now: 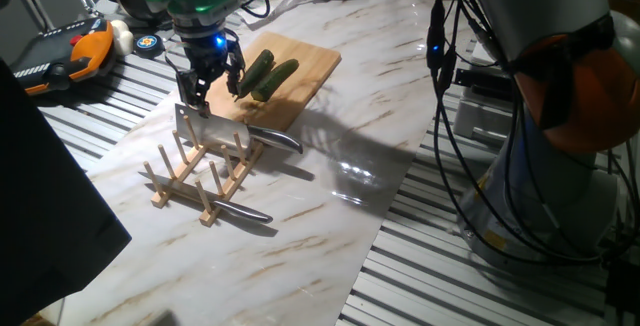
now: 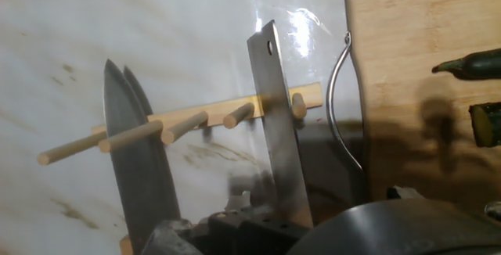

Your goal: Cut the cucumber into segments

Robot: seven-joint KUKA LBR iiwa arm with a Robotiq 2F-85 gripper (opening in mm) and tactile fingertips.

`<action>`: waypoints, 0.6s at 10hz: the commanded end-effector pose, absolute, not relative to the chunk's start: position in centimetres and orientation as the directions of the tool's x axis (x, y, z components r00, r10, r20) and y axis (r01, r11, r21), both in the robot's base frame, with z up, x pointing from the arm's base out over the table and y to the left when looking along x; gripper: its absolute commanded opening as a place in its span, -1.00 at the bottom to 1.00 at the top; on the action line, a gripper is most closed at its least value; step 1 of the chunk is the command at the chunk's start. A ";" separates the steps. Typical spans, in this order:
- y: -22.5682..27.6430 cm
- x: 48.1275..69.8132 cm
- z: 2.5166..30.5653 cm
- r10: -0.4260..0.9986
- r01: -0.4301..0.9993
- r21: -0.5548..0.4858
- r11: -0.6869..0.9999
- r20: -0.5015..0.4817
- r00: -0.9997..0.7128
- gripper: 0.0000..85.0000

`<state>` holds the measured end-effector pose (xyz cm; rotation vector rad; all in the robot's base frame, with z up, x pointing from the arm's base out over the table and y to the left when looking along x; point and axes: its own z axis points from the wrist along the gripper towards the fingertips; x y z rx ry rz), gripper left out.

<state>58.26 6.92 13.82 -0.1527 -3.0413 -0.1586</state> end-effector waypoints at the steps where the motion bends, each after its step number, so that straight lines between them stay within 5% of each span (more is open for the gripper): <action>1: 6.9 58.4 13.8 0.092 0.103 0.103 0.989 0.102 -0.990 1.00; 6: 8.1 58.6 11.5 0.123 0.135 0.133 0.982 0.095 -0.988 1.00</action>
